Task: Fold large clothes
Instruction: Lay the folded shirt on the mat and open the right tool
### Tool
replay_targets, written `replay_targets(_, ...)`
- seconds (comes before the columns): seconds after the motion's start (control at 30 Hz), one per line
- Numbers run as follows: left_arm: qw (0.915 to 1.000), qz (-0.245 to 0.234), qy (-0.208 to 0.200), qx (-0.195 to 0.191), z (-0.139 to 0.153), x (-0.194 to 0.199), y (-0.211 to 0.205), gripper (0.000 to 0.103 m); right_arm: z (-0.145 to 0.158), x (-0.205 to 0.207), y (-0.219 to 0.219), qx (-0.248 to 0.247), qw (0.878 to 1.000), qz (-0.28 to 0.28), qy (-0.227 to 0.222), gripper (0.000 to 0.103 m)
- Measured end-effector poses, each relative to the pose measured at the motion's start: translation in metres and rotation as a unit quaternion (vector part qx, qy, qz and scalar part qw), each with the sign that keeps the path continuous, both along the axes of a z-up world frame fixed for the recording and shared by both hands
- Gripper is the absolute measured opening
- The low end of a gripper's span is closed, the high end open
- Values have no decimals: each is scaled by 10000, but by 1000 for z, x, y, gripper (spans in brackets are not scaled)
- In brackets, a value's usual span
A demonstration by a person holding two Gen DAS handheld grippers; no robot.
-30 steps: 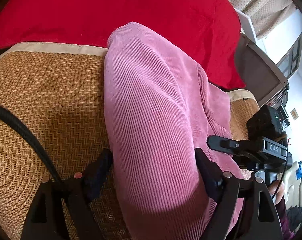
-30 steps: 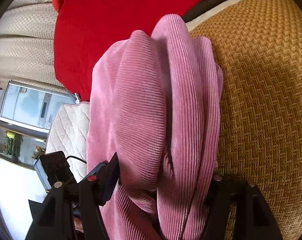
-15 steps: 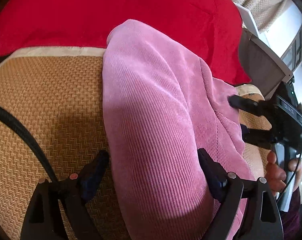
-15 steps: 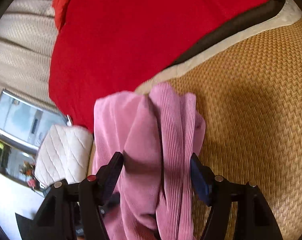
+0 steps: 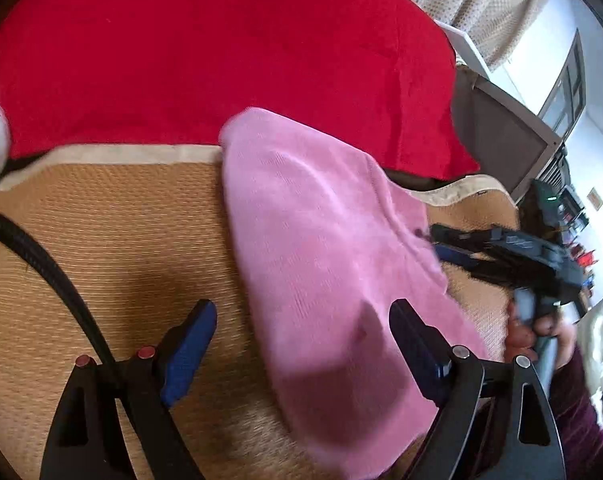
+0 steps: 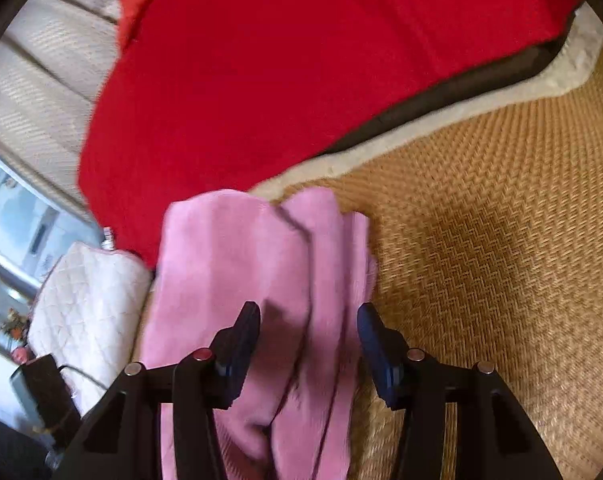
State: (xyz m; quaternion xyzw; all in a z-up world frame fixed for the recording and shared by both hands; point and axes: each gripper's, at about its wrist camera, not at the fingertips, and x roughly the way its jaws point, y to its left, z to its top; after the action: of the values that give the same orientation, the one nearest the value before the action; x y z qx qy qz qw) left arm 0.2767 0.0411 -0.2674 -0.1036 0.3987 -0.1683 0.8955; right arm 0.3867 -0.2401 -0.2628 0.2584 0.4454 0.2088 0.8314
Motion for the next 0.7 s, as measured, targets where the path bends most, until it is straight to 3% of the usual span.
replay_targets(0.23,9990,-38,107,433,-15,-18,6,89,26,-66,17,-155,9963,687,-484,54)
replay_targets(0.37,9968,45,45,795,-22,-23,1,89,16,-91,37,-371,9937,989,-379,53)
replay_targets(0.5,9928,103,-39,1195,-31,-27,-11,90,-18,-98,61,-869,9900,1108,12,49)
replay_targets(0.7,9918,389,-93,1211,-31,-31,-14,91,-18,-101,77,-1287,9856,1091,-89,49)
